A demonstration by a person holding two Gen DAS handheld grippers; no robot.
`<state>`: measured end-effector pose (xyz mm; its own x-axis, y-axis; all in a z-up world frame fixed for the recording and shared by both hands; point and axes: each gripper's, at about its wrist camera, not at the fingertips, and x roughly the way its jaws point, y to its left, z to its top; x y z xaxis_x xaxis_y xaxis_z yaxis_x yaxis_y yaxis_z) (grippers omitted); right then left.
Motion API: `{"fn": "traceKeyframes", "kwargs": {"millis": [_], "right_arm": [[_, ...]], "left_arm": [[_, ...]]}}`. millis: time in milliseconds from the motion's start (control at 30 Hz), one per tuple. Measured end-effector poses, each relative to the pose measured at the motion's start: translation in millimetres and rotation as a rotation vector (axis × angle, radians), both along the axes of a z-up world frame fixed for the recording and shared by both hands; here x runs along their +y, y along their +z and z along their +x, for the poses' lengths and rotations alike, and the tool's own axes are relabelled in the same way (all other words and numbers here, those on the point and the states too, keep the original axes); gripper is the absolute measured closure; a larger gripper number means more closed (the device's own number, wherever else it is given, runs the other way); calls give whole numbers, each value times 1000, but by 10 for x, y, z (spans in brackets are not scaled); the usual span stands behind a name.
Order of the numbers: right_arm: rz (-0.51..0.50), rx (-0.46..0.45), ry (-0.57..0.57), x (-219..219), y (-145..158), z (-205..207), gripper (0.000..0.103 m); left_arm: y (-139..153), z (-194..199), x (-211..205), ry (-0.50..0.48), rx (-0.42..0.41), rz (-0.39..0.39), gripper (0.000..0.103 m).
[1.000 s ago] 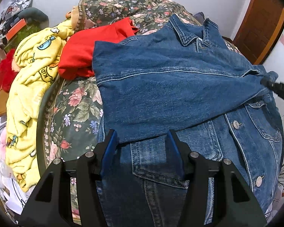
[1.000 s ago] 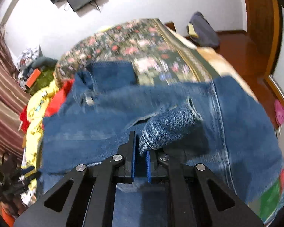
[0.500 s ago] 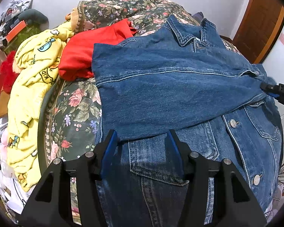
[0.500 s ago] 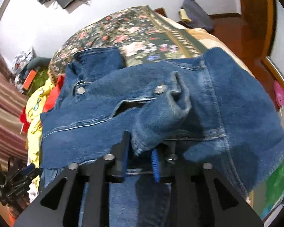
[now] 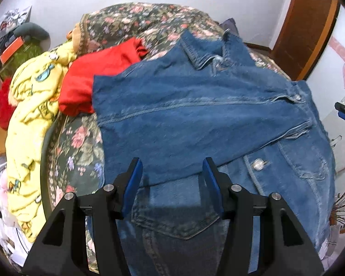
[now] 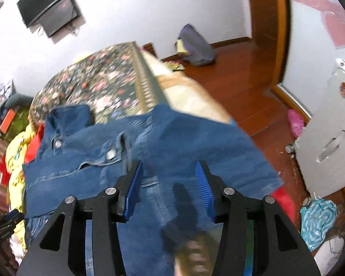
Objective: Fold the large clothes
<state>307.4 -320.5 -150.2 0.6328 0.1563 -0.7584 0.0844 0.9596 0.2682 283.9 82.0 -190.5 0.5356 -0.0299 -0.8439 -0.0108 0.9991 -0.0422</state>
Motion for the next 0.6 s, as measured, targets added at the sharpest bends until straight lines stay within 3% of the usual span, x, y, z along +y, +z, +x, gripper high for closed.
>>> {"fn": "traceKeyframes", "kwargs": {"millis": [67, 233, 467, 600], "right_arm": [[17, -7, -36, -180, 10, -60, 46], [62, 44, -110, -539, -185, -146, 45], [255, 205, -188, -883, -820, -191, 45], [355, 219, -209, -967, -1011, -149, 45]], "left_arm": [[53, 28, -61, -8, -15, -3, 44], [136, 111, -250, -34, -34, -19, 42], [76, 168, -494, -70, -9, -11, 42], [47, 159, -541, -79, 2, 2, 42]]}}
